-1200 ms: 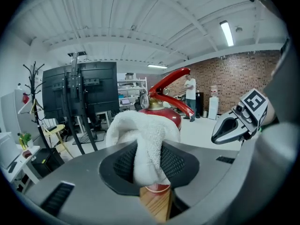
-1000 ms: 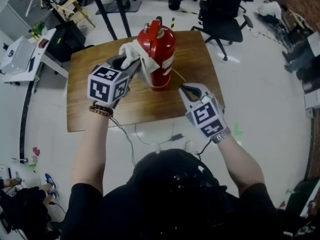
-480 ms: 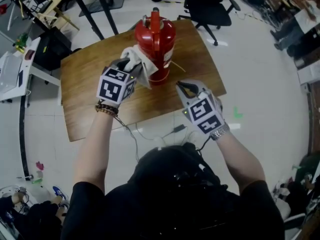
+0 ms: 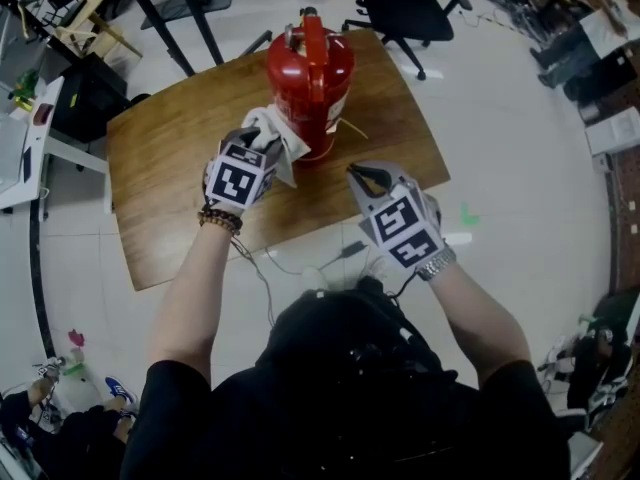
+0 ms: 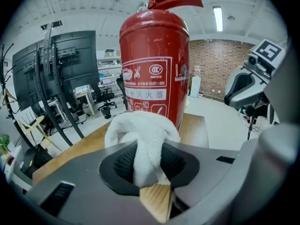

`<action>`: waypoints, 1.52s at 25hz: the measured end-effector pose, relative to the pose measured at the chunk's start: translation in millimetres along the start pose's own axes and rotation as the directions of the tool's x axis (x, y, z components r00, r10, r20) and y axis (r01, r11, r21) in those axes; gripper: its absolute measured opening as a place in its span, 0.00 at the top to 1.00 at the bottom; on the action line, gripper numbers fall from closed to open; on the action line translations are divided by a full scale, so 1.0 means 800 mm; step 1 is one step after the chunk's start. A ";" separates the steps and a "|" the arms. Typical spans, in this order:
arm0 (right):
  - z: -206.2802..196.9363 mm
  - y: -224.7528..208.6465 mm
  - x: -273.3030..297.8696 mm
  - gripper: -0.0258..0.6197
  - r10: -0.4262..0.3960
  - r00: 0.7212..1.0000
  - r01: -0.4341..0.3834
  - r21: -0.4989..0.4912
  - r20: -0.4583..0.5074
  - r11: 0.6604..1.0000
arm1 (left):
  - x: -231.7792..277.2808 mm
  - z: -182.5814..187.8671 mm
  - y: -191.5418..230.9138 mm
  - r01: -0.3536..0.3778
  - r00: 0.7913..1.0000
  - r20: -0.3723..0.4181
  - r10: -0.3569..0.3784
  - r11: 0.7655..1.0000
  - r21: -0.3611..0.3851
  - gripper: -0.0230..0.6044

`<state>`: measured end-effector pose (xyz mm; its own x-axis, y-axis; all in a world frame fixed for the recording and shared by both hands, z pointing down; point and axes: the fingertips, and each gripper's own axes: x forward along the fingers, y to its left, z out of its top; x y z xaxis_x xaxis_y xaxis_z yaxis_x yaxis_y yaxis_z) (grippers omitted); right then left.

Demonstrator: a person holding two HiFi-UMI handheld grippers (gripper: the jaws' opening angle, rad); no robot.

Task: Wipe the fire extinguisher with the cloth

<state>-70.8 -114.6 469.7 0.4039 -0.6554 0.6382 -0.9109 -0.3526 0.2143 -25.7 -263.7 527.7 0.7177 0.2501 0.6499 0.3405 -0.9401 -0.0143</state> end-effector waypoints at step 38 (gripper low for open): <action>-0.022 -0.008 0.002 0.92 0.069 0.997 -0.069 -0.017 -0.014 0.997 | 0.051 -0.123 0.005 -0.129 0.959 -0.260 0.110 0.990 -0.056 0.80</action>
<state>-66.0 -101.1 482.4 0.3386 -0.6686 0.6621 -0.9380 -0.2951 0.1817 -54.8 -280.3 629.4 0.5685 0.0760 0.8192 0.2102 -0.9761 -0.0554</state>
